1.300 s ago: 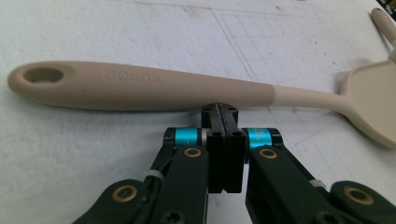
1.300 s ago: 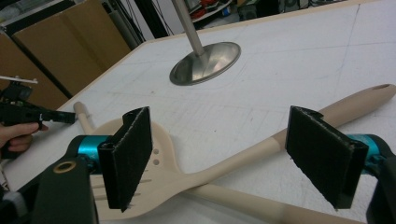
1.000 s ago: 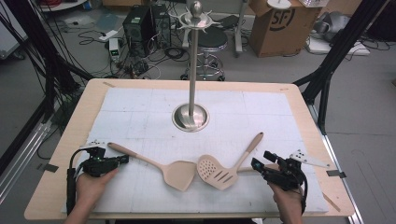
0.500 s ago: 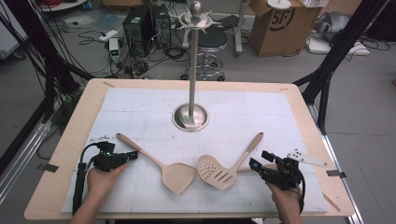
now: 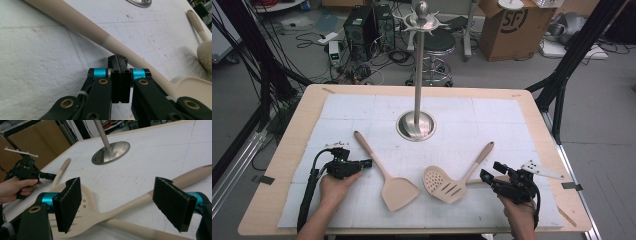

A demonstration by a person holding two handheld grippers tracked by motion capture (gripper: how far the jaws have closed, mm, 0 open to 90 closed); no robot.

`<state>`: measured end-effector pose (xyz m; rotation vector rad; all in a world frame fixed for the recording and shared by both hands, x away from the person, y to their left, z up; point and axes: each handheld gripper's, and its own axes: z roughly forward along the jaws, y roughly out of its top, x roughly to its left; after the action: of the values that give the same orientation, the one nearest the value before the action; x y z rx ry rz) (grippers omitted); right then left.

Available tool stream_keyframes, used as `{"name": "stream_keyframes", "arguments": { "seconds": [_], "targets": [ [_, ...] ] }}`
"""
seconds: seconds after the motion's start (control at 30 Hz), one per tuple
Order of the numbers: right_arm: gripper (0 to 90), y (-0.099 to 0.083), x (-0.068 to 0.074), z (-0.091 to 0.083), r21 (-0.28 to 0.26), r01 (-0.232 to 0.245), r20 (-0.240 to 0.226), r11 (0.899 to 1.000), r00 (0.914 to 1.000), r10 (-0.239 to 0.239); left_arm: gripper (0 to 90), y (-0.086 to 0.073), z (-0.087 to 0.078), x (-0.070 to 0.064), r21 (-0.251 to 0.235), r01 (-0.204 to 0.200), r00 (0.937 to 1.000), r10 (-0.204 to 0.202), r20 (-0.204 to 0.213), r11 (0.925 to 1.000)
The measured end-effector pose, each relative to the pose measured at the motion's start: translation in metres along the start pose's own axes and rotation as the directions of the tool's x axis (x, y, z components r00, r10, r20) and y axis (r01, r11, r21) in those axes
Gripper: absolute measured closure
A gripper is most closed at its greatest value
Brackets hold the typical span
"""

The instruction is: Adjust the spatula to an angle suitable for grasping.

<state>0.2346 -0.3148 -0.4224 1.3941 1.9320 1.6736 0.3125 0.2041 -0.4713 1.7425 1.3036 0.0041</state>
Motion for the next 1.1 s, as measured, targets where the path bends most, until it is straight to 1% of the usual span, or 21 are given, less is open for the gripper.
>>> {"name": "stream_keyframes", "arguments": {
  "seconds": [0.07, 0.13, 0.23, 0.33, 0.53, 0.57, 0.6, 0.63, 0.7, 0.77, 0.8, 0.9, 0.97, 1.0, 1.1],
  "targets": [
    [22.2, 0.0, 0.0, -0.001, -0.002, -0.009, 0.005, 1.0, 1.0, 0.009, 90.0, -0.001, 0.0, -0.003, -0.002, -0.003, 1.0, 0.003, -0.001, 1.0],
    [22.2, 0.0, -0.001, -0.003, -0.003, -0.009, 0.003, 1.0, 1.0, 0.009, 90.0, -0.002, 0.001, -0.006, 0.012, -0.011, 0.9999, 0.011, 0.009, 0.9999],
    [22.2, -0.001, -0.002, -0.004, -0.008, -0.011, 0.008, 1.0, 0.9999, 0.011, 90.0, -0.005, 0.002, -0.011, 0.021, -0.022, 0.9997, 0.022, 0.013, 0.9995],
    [22.2, -0.001, -0.002, -0.005, -0.011, -0.01, 0.01, 1.0, 0.9999, 0.01, 90.0, -0.006, 0.005, -0.014, 0.028, -0.019, 0.9991, 0.018, 0.039, 0.9994],
    [22.2, -0.002, -0.001, -0.006, -0.006, -0.015, 0.01, 1.0, 0.9998, 0.015, 90.0, -0.007, 0.008, -0.019, 0.032, -0.022, 0.9987, 0.021, 0.046, 0.9992],
    [22.2, -0.002, -0.001, -0.006, -0.008, -0.017, 0.01, 1.0, 0.9998, 0.017, 90.0, -0.007, 0.008, -0.02, 0.037, -0.029, 0.9984, 0.027, 0.05, 0.9989],
    [22.2, -0.002, -0.002, -0.006, -0.009, -0.014, 0.011, 1.0, 0.9998, 0.014, 90.0, -0.009, 0.008, -0.024, 0.056, -0.038, 0.9973, 0.034, 0.065, 0.9977],
    [22.2, -0.002, -0.002, -0.007, -0.013, -0.013, 0.013, 1.0, 0.9998, 0.013, 90.0, -0.009, 0.008, -0.024, 0.056, -0.038, 0.9973, 0.034, 0.065, 0.9977],
    [22.3, -0.002, -0.003, -0.008, -0.014, -0.016, 0.015, 1.0, 0.9998, 0.016, 90.0, -0.013, 0.006, -0.031, 0.078, -0.061, 0.9953, 0.054, 0.08, 0.9951],
    [22.2, -0.002, -0.004, -0.009, -0.013, -0.019, 0.017, 1.0, 0.9997, 0.019, 90.0, -0.015, 0.006, -0.033, 0.085, -0.066, 0.9946, 0.058, 0.085, 0.9943],
    [22.2, -0.003, -0.004, -0.009, -0.012, -0.022, 0.018, 1.0, 0.9996, 0.023, 90.0, -0.016, 0.006, -0.034, 0.089, -0.067, 0.9938, 0.058, 0.095, 0.9938],
    [22.2, -0.003, -0.004, -0.01, -0.014, -0.014, 0.018, 1.0, 0.9997, 0.014, 90.0, -0.019, 0.007, -0.038, 0.087, -0.065, 0.9932, 0.056, 0.102, 0.9941],
    [22.2, -0.003, -0.003, -0.01, -0.011, -0.019, 0.017, 1.0, 0.9997, 0.019, 90.0, -0.019, 0.01, -0.038, 0.089, -0.053, 0.992, 0.043, 0.119, 0.9946],
    [22.2, -0.003, -0.003, -0.01, -0.011, -0.018, 0.018, 1.0, 0.9997, 0.018, 90.0, -0.019, 0.013, -0.039, 0.091, -0.05, 0.9905, 0.038, 0.132, 0.9946],
    [22.2, -0.003, -0.003, -0.009, -0.009, -0.019, 0.021, 1.0, 0.9996, 0.019, 90.0, -0.019, 0.015, -0.043, 0.093, -0.059, 0.9901, 0.046, 0.133, 0.9939]
  ]
}}
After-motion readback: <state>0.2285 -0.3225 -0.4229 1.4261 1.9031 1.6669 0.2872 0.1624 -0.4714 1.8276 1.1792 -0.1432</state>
